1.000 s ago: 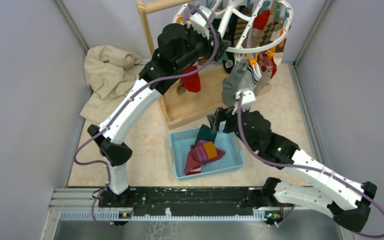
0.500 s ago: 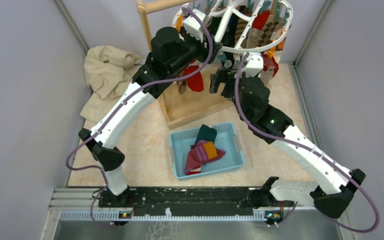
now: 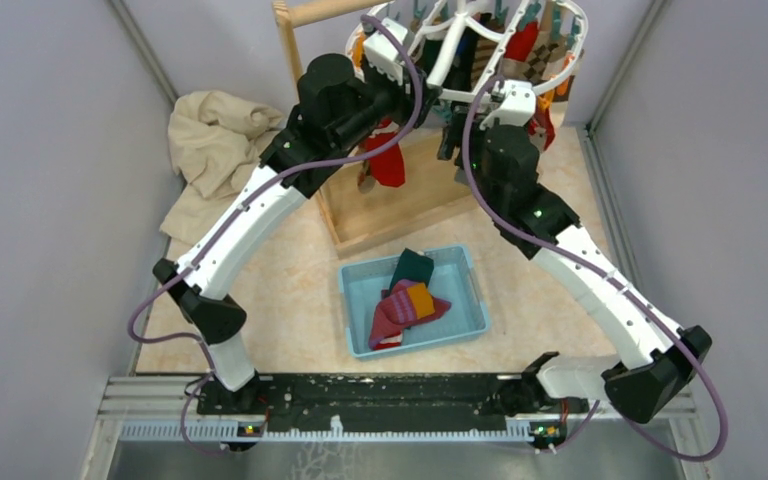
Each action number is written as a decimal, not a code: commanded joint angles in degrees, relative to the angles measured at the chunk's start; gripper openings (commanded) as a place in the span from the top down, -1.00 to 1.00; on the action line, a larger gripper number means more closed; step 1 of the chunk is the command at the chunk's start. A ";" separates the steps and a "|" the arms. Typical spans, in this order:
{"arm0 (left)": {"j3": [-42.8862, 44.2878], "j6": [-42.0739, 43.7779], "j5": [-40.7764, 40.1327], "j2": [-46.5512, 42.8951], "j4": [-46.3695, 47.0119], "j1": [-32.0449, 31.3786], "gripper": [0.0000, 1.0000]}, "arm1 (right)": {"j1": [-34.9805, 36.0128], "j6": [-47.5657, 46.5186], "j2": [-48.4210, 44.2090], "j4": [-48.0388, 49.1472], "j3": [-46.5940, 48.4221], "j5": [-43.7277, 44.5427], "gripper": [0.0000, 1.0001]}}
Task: Remove the socks clipped to the hanger
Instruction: Adjust the hanger on the clothesline, then remove the sock from the hanger.
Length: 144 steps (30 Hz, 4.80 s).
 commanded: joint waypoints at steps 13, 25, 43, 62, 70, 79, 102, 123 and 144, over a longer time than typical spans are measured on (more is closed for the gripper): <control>-7.02 1.67 -2.68 -9.16 0.14 0.45 -0.39 | -13.82 1.63 -1.85 8.75 -4.83 -4.85 0.78; -11.09 2.71 -5.14 -13.17 0.84 0.46 -0.43 | -28.67 5.50 1.80 9.14 -3.44 -14.77 0.80; -11.53 3.36 -6.78 -13.50 0.24 0.55 -0.46 | -47.04 13.23 16.77 7.72 6.00 -27.29 0.79; -12.99 2.98 -8.05 -14.37 0.13 0.72 -0.46 | -49.96 13.97 -9.85 -3.69 -4.09 -36.55 -0.28; -14.86 2.15 -8.56 -16.66 -0.88 0.72 -0.45 | -48.30 12.95 -17.46 -9.00 -7.06 -47.51 -0.26; -17.42 -0.30 -5.65 -21.77 -4.67 0.72 -0.44 | -40.19 10.57 -23.37 -12.69 -7.84 -53.50 -0.15; -20.53 -7.03 -11.08 -18.38 -5.90 -2.09 -0.27 | -23.96 3.56 -26.69 -21.00 -12.70 -64.92 0.06; -21.69 -7.21 -16.17 -20.51 -4.83 -2.71 -0.30 | 21.18 -0.65 -12.85 -11.57 -14.17 -33.43 -0.01; -22.07 -9.44 -18.17 -17.98 -4.05 -2.75 -0.41 | 16.14 -0.14 -13.78 1.56 -21.25 -12.77 -0.07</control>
